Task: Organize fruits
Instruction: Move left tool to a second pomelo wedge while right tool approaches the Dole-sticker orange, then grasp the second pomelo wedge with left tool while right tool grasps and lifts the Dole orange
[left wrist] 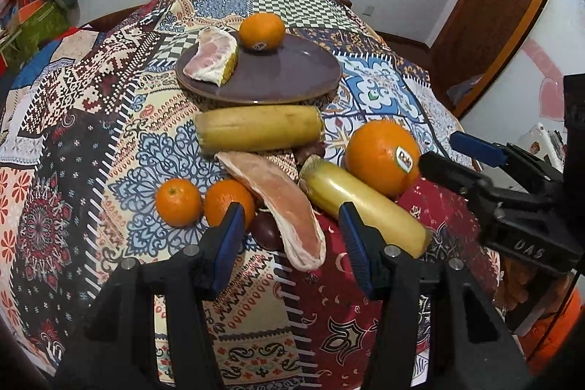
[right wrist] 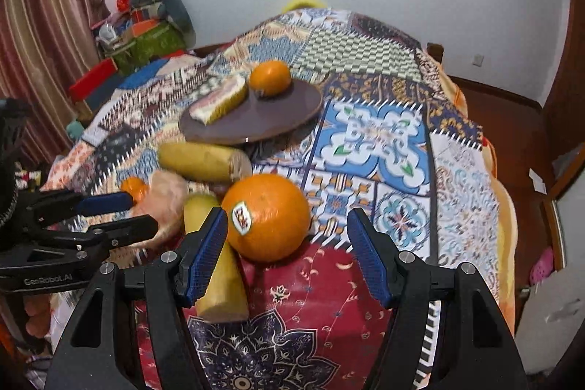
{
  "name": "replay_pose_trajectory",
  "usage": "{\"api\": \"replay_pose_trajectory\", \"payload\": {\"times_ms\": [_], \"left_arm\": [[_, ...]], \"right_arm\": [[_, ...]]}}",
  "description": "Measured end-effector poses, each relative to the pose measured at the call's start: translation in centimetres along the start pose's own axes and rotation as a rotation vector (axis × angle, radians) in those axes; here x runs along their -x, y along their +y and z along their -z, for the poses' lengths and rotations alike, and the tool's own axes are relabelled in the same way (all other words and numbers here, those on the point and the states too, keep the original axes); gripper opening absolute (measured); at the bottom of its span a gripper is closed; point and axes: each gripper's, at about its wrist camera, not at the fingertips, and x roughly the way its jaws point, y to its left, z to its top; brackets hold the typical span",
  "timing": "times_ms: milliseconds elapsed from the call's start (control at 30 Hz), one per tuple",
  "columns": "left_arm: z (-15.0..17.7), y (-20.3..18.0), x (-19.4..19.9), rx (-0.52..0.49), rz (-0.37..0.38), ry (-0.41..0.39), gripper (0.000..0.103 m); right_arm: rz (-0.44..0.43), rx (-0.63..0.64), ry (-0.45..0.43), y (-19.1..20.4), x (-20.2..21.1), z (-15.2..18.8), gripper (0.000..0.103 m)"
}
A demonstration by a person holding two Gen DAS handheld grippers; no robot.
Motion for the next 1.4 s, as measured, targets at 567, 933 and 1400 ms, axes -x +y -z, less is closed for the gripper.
{"api": "replay_pose_trajectory", "payload": {"times_ms": [567,933,1400], "left_arm": [[0.5,0.0,-0.2,-0.01,0.03,0.002,0.02],[2.2,-0.5,2.3,-0.089,0.027,-0.003,0.014],[4.8,-1.8,4.0,-0.19,-0.014,0.043,0.014]], "right_arm": [[-0.058,-0.017,0.038,0.8,-2.9,0.2,0.063],[-0.037,-0.03,0.025,-0.2,-0.5,1.2,0.061],[-0.021,-0.018,0.05,-1.1,2.8,4.7,0.061]]}}
